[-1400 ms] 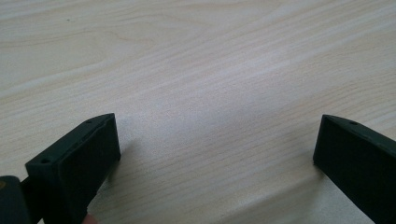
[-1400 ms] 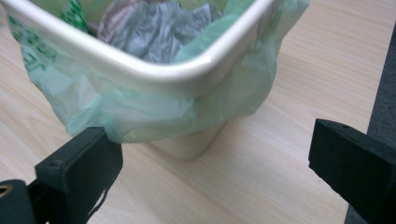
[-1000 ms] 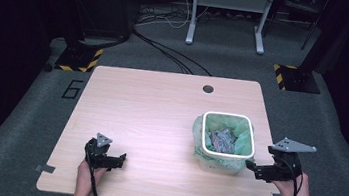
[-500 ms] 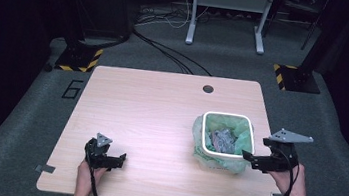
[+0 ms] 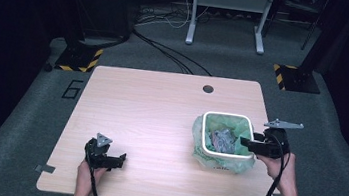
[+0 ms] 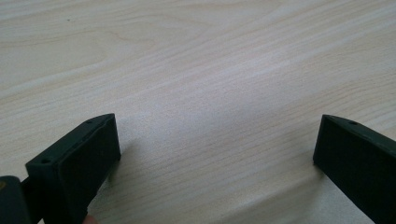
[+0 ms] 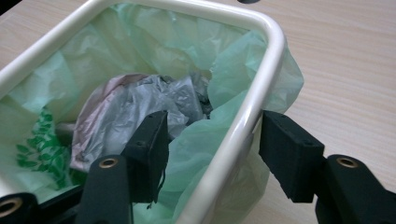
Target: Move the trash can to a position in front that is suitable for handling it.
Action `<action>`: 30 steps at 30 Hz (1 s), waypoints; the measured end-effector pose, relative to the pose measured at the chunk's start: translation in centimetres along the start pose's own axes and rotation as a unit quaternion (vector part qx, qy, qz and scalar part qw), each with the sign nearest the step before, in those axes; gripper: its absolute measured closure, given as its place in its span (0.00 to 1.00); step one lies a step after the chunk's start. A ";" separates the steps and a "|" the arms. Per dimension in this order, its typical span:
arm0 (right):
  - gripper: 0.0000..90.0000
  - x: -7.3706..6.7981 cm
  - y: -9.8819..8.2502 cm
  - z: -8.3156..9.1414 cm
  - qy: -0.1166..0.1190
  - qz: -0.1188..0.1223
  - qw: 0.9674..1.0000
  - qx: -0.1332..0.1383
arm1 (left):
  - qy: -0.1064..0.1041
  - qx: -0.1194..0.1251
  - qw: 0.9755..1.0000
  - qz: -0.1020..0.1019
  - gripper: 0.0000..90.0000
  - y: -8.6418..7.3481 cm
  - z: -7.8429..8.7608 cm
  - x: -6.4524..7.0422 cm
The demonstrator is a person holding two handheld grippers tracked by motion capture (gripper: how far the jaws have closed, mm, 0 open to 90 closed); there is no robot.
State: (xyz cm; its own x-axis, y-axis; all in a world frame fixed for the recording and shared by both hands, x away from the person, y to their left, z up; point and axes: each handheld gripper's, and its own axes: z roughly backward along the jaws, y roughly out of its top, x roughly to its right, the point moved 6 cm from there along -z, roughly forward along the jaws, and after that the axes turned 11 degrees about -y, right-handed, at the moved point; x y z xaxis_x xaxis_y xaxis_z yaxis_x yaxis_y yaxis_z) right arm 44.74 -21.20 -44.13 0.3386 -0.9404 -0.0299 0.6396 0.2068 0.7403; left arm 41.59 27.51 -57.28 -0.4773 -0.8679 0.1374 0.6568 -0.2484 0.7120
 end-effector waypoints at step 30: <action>0.76 -0.6 0.0 -1.4 -0.066 -0.066 0.996 -0.013 | 0.000 0.000 1.000 0.000 0.00 0.0 0.0 0.0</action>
State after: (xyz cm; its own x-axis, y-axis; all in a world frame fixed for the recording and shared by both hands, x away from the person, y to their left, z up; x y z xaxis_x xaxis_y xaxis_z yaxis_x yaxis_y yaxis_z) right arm 45.53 -20.25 -45.05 0.1572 -0.9869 -0.0366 0.6905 0.0834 0.7185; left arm 41.59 27.51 -57.28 -0.4773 -0.8680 0.1371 0.6567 -0.2486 0.7120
